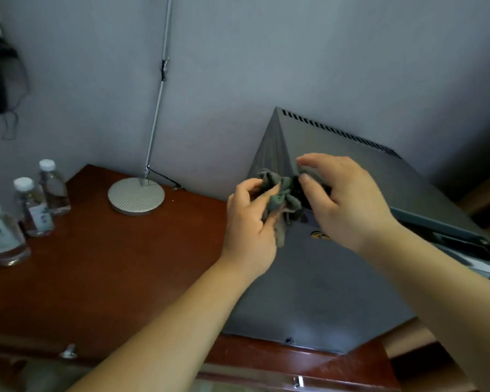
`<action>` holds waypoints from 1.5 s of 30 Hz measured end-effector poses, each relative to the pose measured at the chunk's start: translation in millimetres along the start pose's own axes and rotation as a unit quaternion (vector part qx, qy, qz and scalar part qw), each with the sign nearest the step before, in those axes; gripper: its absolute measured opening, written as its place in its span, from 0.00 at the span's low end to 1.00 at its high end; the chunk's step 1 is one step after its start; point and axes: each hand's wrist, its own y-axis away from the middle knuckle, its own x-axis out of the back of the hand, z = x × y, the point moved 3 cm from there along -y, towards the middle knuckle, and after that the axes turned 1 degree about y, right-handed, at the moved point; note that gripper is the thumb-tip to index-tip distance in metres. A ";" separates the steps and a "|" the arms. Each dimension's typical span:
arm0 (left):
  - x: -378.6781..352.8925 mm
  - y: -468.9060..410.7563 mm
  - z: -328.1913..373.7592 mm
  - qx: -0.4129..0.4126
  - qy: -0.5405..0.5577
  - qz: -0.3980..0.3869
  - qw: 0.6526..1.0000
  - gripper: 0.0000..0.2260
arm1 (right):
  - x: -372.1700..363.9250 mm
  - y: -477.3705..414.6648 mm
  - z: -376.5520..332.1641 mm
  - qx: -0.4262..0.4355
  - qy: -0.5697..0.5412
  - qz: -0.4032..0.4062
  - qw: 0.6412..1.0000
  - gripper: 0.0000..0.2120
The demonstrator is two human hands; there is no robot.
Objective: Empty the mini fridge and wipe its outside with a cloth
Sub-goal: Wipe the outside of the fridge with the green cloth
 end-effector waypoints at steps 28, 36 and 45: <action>-5.1 -26.7 -26.4 0.066 0.070 -0.195 0.976 0.22 | -6.7 -20.5 8.8 -0.130 -0.023 -0.145 0.981 0.25; -12.8 -72.3 -45.4 -0.007 0.058 -0.304 0.951 0.27 | -21.7 -40.1 -7.4 -0.222 0.030 -0.167 0.960 0.27; -19.1 -81.8 -56.7 -0.074 -0.093 -0.341 0.932 0.31 | -21.8 -38.8 -8.9 -0.230 0.046 -0.169 0.957 0.28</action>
